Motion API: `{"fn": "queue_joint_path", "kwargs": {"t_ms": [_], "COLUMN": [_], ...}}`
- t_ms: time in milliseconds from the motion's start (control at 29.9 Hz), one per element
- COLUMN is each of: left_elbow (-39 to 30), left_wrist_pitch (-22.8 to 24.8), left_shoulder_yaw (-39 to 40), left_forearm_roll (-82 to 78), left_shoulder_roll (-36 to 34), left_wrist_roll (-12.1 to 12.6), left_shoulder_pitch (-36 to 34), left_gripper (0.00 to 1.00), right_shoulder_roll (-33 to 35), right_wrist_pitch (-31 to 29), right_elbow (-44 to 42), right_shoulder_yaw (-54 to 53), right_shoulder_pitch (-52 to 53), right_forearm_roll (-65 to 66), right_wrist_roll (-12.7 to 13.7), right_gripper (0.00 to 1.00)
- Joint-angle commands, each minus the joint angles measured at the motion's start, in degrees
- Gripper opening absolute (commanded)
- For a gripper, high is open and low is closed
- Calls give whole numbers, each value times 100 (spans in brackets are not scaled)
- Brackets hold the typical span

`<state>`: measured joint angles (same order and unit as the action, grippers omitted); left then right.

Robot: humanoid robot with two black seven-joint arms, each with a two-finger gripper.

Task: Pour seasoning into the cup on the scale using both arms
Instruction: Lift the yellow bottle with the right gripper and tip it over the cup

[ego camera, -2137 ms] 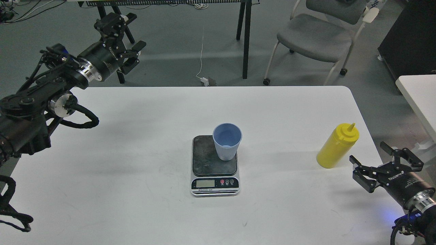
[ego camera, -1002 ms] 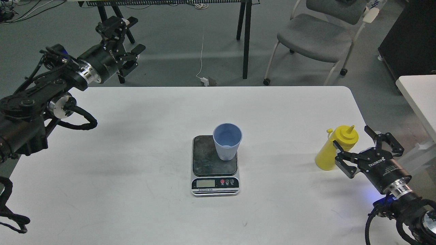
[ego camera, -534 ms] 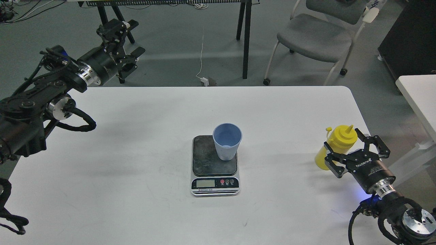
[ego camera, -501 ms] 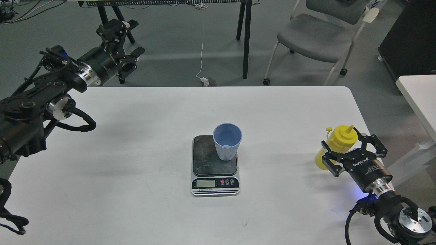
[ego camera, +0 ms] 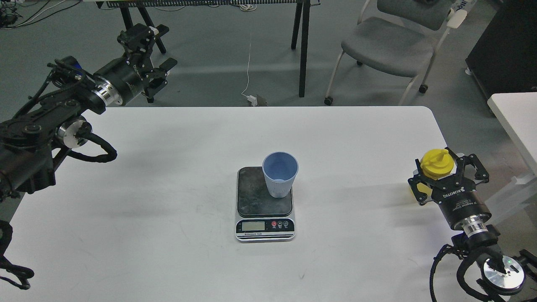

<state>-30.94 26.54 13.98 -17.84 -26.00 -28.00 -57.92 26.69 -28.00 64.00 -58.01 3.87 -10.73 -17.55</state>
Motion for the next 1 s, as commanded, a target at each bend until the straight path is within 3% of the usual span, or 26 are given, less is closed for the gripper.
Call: {"fn": "queue_joint_path", "kwargs": {"t_ms": [0, 234, 467, 668, 968], "left_elbow": [0, 0, 0, 0, 0], "left_wrist_pitch": [1, -8, -43, -87, -114], "left_shoulder_yaw": [0, 61, 88, 96, 96], "left_forearm_roll": [0, 9, 9, 18, 18], "left_shoulder_roll": [-2, 16, 33, 86, 112], "left_wrist_roll": [0, 0, 0, 0, 0], "left_shoulder_pitch": [0, 0, 0, 0, 61], "left_gripper": [86, 86, 86, 86, 87], "right_shoulder_roll": [134, 679, 1171, 1180, 1031], "right_wrist_pitch": [0, 0, 0, 997, 1543], "right_elbow": [147, 271, 253, 359, 368], "right_shoulder_yaw": [-114, 104, 2053, 3776, 5378], "right_shoulder_pitch": [139, 1483, 3486, 4875, 6397], "right_forearm_roll": [613, 2347, 3338, 4648, 5546], "right_wrist_roll": [-3, 23, 41, 172, 216], "right_gripper": [36, 36, 36, 36, 36]}}
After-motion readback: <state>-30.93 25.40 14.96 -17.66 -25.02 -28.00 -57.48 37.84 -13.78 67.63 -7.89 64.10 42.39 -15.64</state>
